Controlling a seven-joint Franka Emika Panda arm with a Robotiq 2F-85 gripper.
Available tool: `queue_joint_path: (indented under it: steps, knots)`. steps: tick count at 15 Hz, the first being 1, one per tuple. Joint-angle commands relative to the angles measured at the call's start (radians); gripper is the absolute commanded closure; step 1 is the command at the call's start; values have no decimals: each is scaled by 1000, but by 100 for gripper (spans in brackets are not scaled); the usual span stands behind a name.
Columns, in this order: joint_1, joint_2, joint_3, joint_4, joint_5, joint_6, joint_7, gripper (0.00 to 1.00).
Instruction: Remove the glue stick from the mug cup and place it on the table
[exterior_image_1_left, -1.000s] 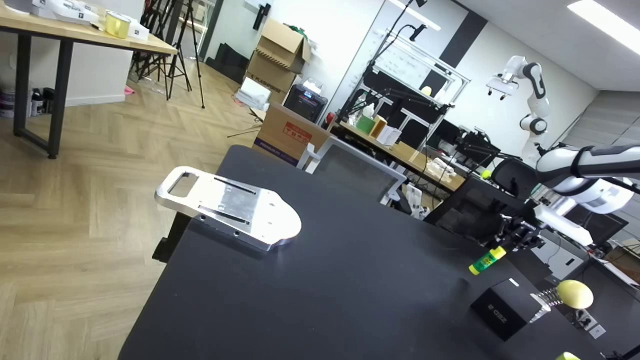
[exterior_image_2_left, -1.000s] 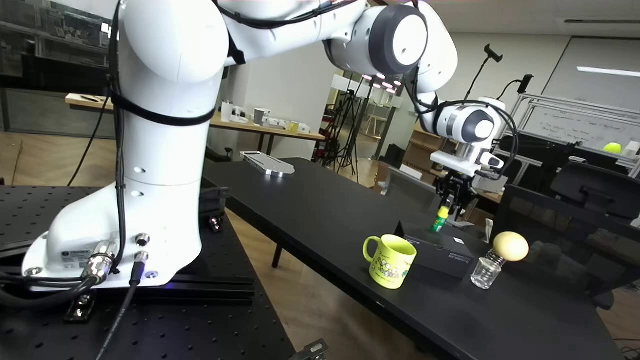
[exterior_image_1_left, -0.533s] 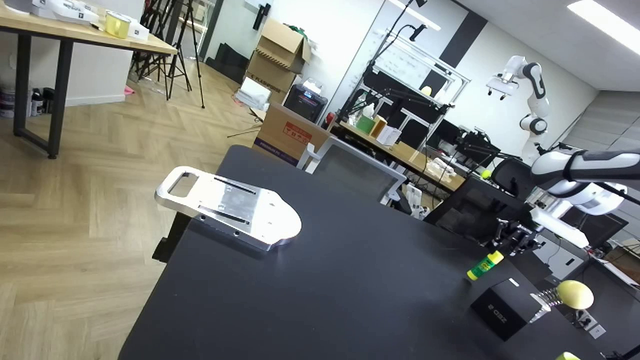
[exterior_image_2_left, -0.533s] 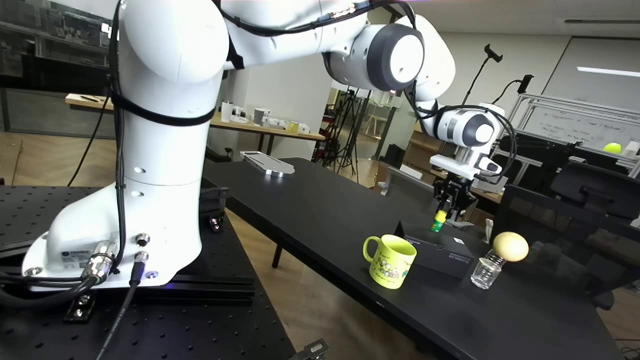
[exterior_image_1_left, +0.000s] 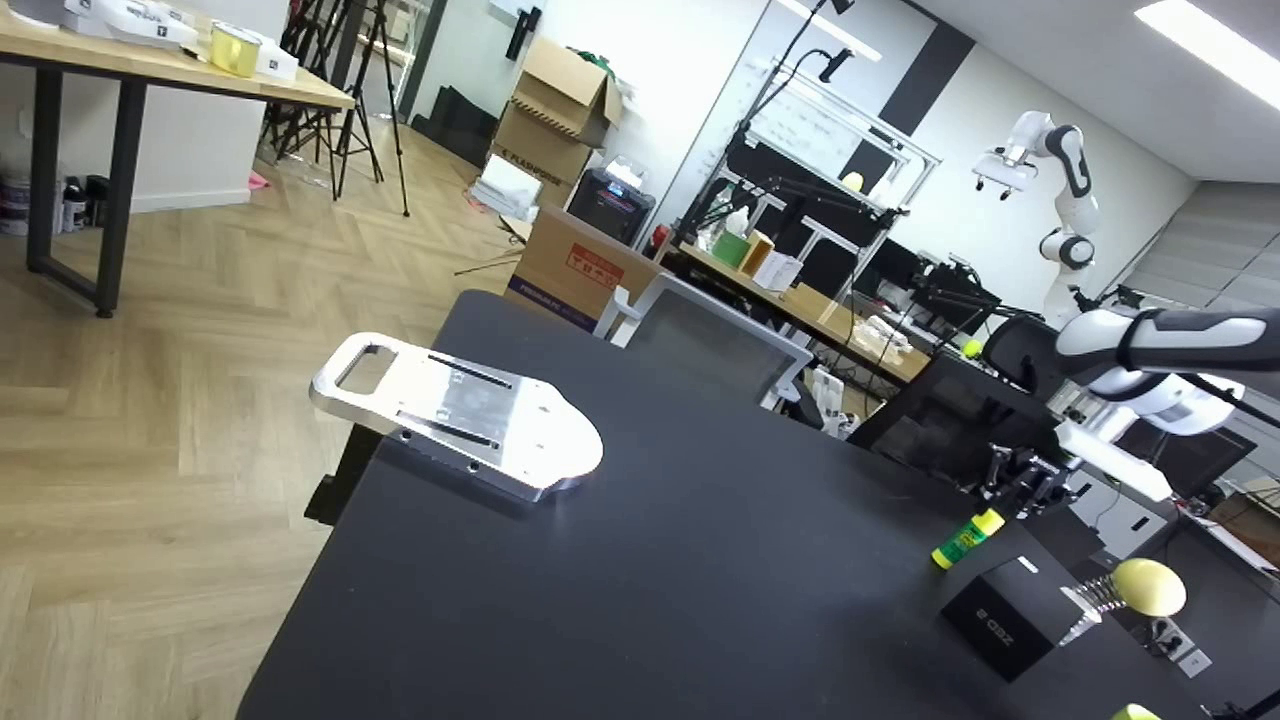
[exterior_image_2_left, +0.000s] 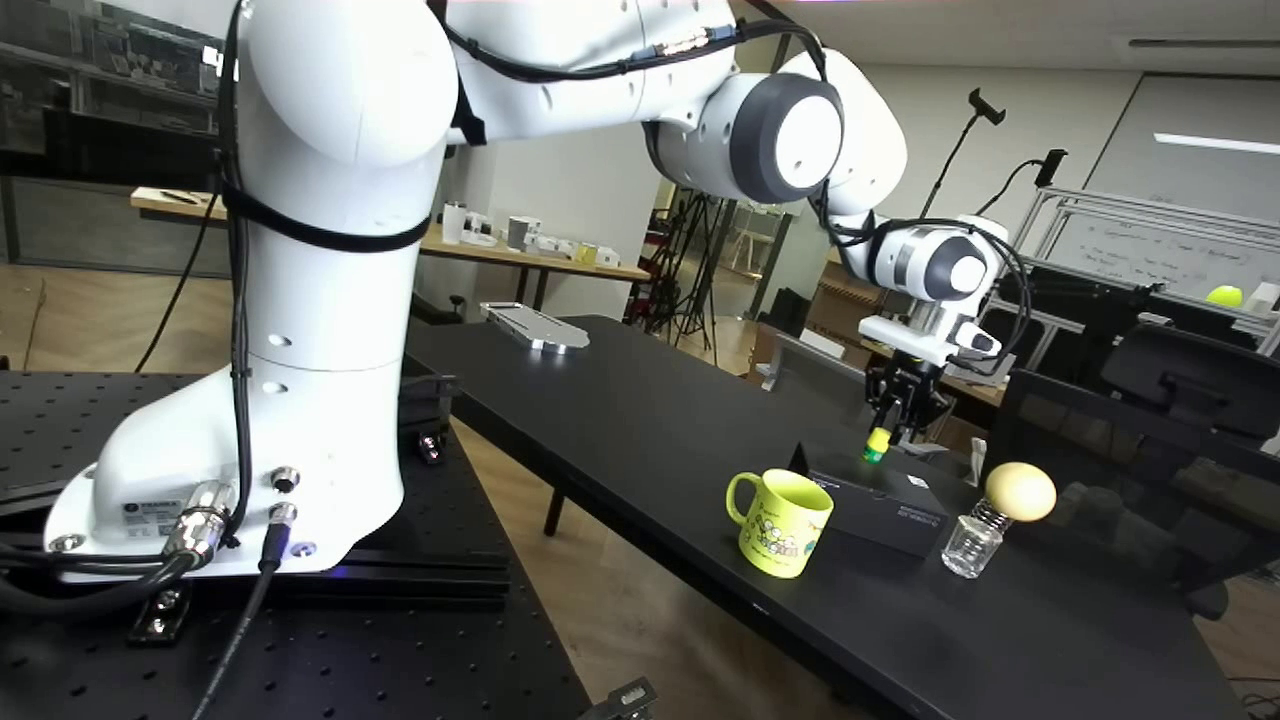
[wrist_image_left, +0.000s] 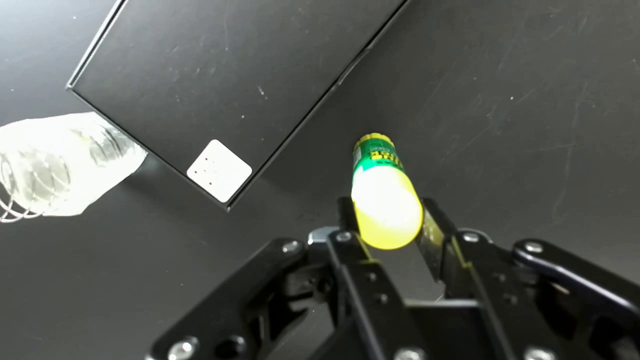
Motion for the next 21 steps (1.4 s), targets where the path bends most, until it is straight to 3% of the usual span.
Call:
queue_joint_path:
  steps: [1, 11, 12, 14, 19, 21]
  knots:
    - [4, 42, -14, 86, -5, -39, 38, 91]
    - [0, 59, -21, 113, 1, -44, 45, 91]
    - [-1, 59, -21, 115, 4, -47, 54, 41]
    - [-3, 57, -20, 117, 4, -52, 56, 35]
    - [2, 18, -29, 118, -3, -80, 67, 2]
    - [1, -4, -30, 120, -2, -92, 65, 0]
